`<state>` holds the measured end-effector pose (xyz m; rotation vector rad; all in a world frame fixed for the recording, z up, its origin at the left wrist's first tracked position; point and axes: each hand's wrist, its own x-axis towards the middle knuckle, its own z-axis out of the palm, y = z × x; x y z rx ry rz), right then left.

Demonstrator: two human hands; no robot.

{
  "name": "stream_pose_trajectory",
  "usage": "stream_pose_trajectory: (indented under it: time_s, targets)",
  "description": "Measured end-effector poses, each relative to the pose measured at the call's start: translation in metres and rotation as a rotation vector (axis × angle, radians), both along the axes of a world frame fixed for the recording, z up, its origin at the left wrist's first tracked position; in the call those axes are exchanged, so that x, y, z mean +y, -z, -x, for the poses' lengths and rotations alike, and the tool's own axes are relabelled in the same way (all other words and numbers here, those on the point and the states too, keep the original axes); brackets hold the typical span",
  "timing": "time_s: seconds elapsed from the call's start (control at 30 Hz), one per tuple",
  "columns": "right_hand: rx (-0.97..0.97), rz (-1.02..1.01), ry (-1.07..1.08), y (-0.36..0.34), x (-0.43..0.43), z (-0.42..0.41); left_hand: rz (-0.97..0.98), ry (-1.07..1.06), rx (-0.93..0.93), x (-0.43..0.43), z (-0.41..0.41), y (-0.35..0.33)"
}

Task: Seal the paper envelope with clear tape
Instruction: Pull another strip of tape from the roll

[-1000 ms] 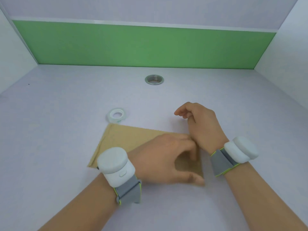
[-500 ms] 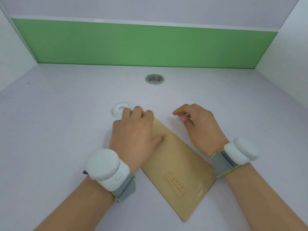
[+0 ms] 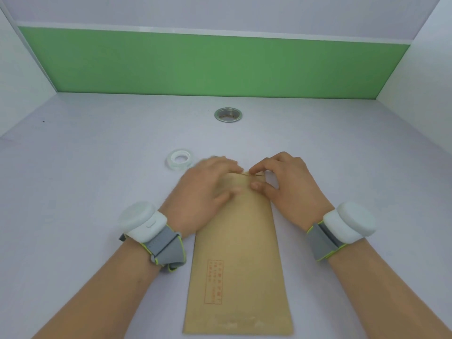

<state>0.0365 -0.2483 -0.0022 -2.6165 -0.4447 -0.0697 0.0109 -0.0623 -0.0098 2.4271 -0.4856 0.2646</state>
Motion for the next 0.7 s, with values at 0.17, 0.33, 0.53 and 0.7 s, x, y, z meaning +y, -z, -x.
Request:
stream_pose_trajectory:
  time_s: [0.17,0.33,0.53,0.7]
  targets:
    - [0.001,-0.003,0.024,-0.002,-0.001,0.000,-0.163,-0.522,-0.084,0.026,-0.006,-0.002]
    - [0.000,0.001,0.034,-0.002,-0.002,0.000,-0.090,-0.540,-0.057,0.037,-0.014,0.003]
    - [-0.014,0.003,0.038,0.000,-0.002,0.000,0.056,-0.457,-0.150,0.034,-0.013,0.001]
    - [-0.160,-0.183,-0.024,-0.003,0.003,0.001,0.421,-0.179,-0.049,0.005,-0.001,-0.009]
